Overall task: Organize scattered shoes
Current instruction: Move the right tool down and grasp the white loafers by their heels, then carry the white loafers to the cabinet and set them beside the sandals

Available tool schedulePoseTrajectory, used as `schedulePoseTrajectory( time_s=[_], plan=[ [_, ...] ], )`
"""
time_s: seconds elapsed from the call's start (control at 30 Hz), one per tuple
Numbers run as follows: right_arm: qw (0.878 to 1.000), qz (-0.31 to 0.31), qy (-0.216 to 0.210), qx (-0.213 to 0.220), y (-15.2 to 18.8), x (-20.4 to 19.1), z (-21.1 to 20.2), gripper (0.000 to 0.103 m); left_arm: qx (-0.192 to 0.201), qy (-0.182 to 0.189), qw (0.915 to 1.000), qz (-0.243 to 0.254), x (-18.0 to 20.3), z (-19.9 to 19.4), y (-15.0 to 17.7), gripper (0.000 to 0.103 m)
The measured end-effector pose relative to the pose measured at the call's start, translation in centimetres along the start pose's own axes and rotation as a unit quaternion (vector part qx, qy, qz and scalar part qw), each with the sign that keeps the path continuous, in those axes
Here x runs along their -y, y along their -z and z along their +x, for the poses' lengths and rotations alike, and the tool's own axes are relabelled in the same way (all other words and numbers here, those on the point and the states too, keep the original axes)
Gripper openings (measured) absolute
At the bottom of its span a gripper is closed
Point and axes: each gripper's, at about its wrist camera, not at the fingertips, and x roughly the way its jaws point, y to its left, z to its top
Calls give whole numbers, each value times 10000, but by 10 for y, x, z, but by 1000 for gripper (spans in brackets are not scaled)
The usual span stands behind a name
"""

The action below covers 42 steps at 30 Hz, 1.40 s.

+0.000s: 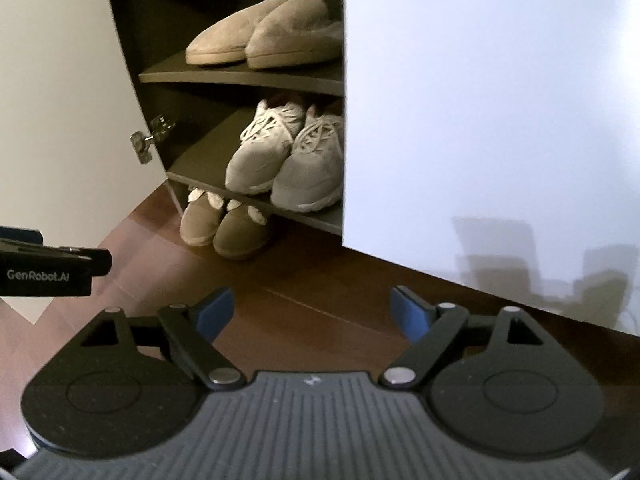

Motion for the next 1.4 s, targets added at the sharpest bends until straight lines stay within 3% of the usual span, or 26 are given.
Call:
schedulePoseTrajectory(
  time_s=[0.33, 0.47, 0.53, 0.67, 0.73, 0.8, 0.83, 0.87, 0.93, 0.97, 1.0, 1.03, 1.1, 1.13, 1.2, 1.27, 1.33, 1.4],
  plan=[
    [9999, -127, 14, -44, 5, 16, 3, 84, -144, 29, 9996, 222, 16, 11, -1, 83],
    [9976, -585, -345, -149, 15, 18, 7, 84, -318, -43, 9990, 309, 13, 16, 6, 95],
    [9904, -1091, -788, -321, 24, 18, 14, 85, -445, -99, 9977, 497, 12, 20, 16, 96],
    [9519, -2434, -1614, -929, 57, 5, 33, 91, -790, -210, 9907, 1090, 10, 27, 42, 97],
    [9140, -3264, -1977, -1378, 94, -16, 48, 91, -1042, -260, 9828, 1501, 6, 29, 59, 97],
    [8885, -3674, -2169, -1688, 123, -35, 60, 90, -1300, -313, 9725, 1908, 2, 31, 77, 97],
    [8684, -3987, -2266, -1885, 147, -50, 71, 90, -1428, -339, 9664, 2111, 1, 32, 86, 97],
    [8555, -4204, -2289, -1974, 164, -62, 80, 87, -1513, -357, 9623, 2231, -1, 33, 92, 97],
    [8409, -4531, -2120, -2063, 194, -82, 100, 77, -1706, -360, 9580, 2277, -9, 37, 103, 97],
    [8334, -4687, -2044, -2097, 210, -92, 110, 67, -1749, -332, 9589, 2212, -12, 40, 104, 97],
    [8296, -4749, -2072, -2082, 219, -97, 118, 43, -1779, -293, 9599, 2145, -13, 42, 105, 97],
    [8290, -4767, -2113, -2020, 225, -101, 123, 43, -1800, -248, 9611, 2078, -15, 43, 104, 97],
    [8484, -4441, -2198, -1860, 218, -98, 125, 24, -1826, -164, 9621, 2018, -18, 45, 103, 97],
    [8723, -3884, -2229, -1963, 205, -92, 131, 22, -1837, -123, 9624, 1998, -20, 46, 102, 97],
    [9035, -3080, -2110, -2106, 186, -79, 144, 11, -1832, -123, 9626, 1991, -21, 47, 100, 97],
    [9427, -2257, -1530, -1922, 159, -61, 163, 10, -1829, -133, 9633, 1958, -24, 50, 97, 97],
    [9651, -1512, -1089, -1841, 132, -43, 185, 10, -1822, -119, 9640, 1935, -26, 52, 97, 97],
    [9800, -659, -650, -1760, 100, -23, 209, 10, -1804, -86, 9632, 1989, -26, 54, 99, 97]
  ],
)
